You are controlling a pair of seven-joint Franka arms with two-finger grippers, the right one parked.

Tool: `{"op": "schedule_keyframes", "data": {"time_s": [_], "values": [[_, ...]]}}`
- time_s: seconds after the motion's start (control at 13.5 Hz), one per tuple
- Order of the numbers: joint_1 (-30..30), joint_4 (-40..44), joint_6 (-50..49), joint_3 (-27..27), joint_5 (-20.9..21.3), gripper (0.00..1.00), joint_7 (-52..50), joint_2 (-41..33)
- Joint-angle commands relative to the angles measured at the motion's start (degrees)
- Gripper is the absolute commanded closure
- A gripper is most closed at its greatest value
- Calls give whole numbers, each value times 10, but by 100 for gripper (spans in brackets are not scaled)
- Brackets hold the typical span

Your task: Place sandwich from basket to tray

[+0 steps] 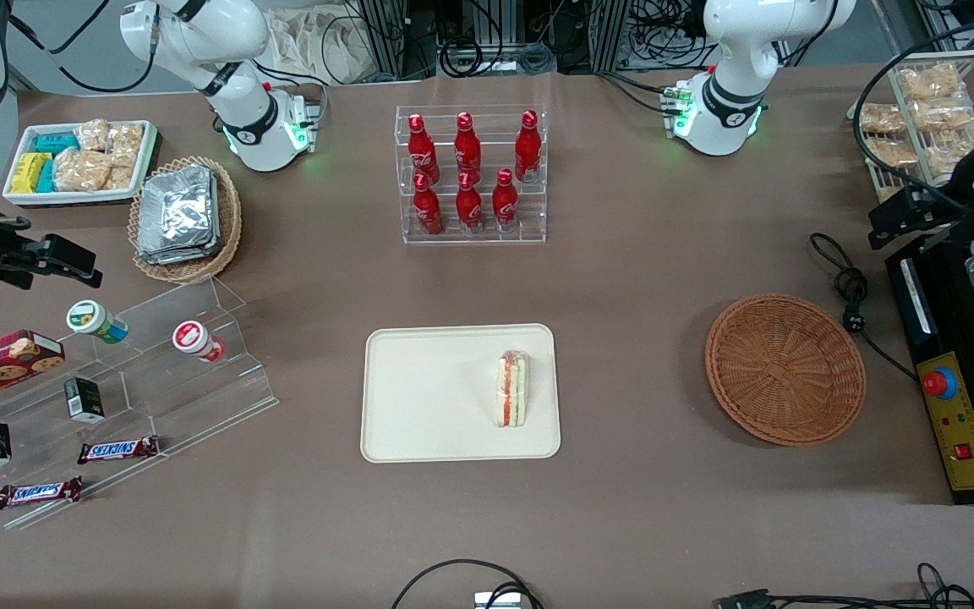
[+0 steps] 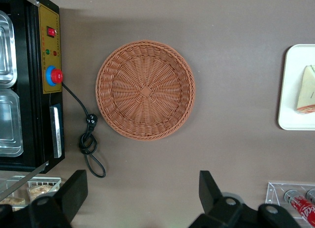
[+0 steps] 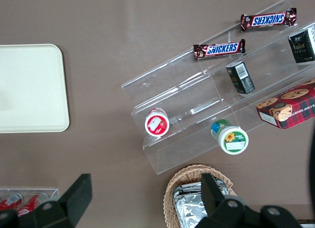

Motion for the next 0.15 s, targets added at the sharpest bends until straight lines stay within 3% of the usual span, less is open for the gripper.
{"op": "schedule_keyframes", "data": {"time_s": [0.0, 0.07], "values": [[5, -14, -2, -5, -12, 0, 14, -10], [2, -12, -7, -5, -11, 0, 14, -6]]}}
